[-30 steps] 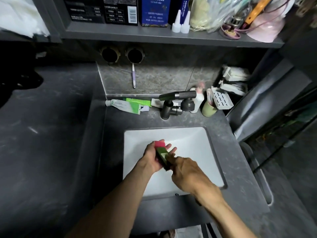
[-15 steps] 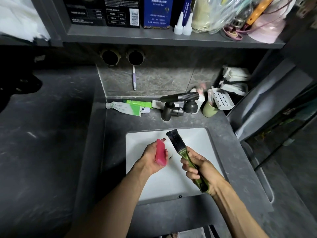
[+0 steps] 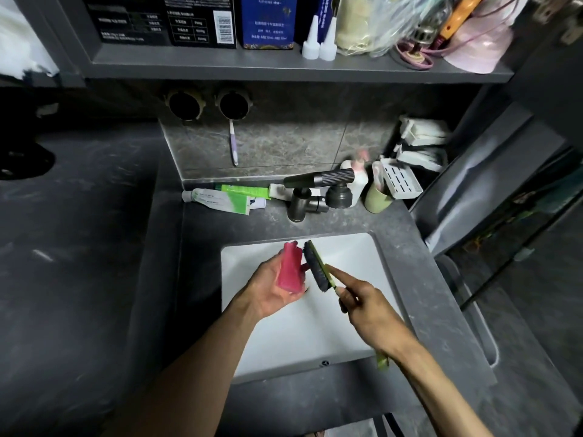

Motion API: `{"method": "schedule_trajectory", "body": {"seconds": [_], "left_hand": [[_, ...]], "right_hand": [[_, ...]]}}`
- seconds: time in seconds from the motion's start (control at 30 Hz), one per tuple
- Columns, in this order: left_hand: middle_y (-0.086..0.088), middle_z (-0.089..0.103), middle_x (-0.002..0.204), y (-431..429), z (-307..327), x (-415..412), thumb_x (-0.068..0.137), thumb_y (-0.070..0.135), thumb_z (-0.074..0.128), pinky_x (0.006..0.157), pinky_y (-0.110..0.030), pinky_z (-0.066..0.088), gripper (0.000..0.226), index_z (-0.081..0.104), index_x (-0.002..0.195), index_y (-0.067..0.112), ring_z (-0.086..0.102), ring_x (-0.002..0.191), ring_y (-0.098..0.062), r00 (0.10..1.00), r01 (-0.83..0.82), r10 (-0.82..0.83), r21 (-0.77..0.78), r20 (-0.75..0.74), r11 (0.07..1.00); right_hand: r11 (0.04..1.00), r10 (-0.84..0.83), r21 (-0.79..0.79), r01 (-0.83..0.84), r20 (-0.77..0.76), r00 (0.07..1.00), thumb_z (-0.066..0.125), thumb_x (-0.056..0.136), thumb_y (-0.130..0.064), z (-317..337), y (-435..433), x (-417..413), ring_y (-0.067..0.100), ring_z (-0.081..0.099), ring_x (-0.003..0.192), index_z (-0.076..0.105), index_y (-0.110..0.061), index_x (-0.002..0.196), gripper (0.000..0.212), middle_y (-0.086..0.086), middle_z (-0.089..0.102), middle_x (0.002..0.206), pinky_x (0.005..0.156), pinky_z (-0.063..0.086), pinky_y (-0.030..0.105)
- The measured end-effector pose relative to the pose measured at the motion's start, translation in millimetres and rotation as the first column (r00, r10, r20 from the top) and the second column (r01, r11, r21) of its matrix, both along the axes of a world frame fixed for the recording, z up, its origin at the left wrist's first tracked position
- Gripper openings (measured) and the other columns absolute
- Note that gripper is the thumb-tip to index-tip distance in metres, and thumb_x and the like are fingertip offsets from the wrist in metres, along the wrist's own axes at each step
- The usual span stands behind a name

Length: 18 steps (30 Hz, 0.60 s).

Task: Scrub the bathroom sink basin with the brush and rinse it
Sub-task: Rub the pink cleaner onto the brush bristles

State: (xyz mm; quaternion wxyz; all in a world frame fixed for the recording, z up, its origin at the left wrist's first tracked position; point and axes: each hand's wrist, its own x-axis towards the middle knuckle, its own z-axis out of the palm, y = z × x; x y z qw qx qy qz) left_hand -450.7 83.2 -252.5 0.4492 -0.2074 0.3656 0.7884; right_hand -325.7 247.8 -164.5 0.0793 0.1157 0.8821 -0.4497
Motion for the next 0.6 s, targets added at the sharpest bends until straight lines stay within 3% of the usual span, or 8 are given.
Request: {"method": "schedule_trajectory", "body": {"seconds": [0.07,0.17,0.3,0.37,0.5,0.6], "left_hand": [[-0.010,0.072,0.109,8,2,-3,0.104,0.056,0.042,0.098,-0.046,0.051,0.047,0.072,0.122,0.024,0.064,0.104,-0.027,0.998,-0.053,0.054,-0.017,0.038,0.998],[-0.011,0.069,0.104,22,1,-3,0.104,0.058,0.040,0.093,-0.043,0.051,0.051,0.068,0.129,0.024,0.068,0.100,-0.029,0.985,-0.137,0.141,-0.039,0.104,0.990],[-0.012,0.065,0.097,28,-4,0,0.100,0.051,0.056,0.092,-0.042,0.054,0.039,0.074,0.122,0.024,0.070,0.092,-0.032,0.988,-0.111,0.115,-0.045,0.107,0.993],[-0.012,0.068,0.106,34,-6,5,0.102,0.052,0.050,0.095,-0.045,0.053,0.039,0.070,0.119,0.024,0.071,0.094,-0.033,0.991,-0.070,0.073,-0.031,0.112,0.997],[-0.010,0.073,0.120,46,-13,17,0.106,0.059,0.030,0.105,-0.049,0.049,0.059,0.058,0.138,0.018,0.072,0.099,-0.031,0.984,-0.100,0.105,-0.041,0.147,0.994],[-0.014,0.073,0.115,43,-15,11,0.107,0.054,0.034,0.099,-0.047,0.053,0.059,0.058,0.138,0.010,0.073,0.099,-0.032,0.973,-0.131,0.146,-0.093,0.176,0.987]], "right_hand": [[0.958,0.124,0.258,-0.121,0.006,0.992,0.042,0.102,-0.019,1,-9,3,0.004,0.052,0.064,0.042,-0.054,0.139,0.051,-0.015,0.054,0.071,0.064,0.040,0.018],[0.869,0.179,0.438,-0.230,0.156,0.971,0.036,0.092,-0.008,-3,-38,10,0.032,0.060,0.086,0.036,-0.041,0.143,0.061,0.001,0.054,0.093,0.070,0.039,0.033],[0.834,0.079,0.516,-0.196,0.239,0.968,0.030,0.083,0.005,-8,-55,8,0.035,0.054,0.083,0.019,-0.036,0.152,0.081,0.003,0.042,0.093,0.071,0.040,0.038],[0.842,0.035,0.516,-0.157,0.238,0.971,0.028,0.086,0.004,-12,-50,3,0.037,0.058,0.092,0.012,-0.033,0.155,0.080,0.006,0.046,0.099,0.079,0.045,0.040],[0.860,0.001,0.496,-0.119,0.231,0.973,0.027,0.089,0.000,-16,-47,-16,0.037,0.058,0.097,0.009,-0.030,0.157,0.076,0.011,0.053,0.115,0.091,0.045,0.040],[0.865,0.006,0.488,-0.118,0.225,0.974,0.028,0.089,-0.002,-11,-42,-22,0.033,0.051,0.081,0.016,-0.034,0.155,0.074,0.005,0.049,0.098,0.082,0.043,0.037]]}}
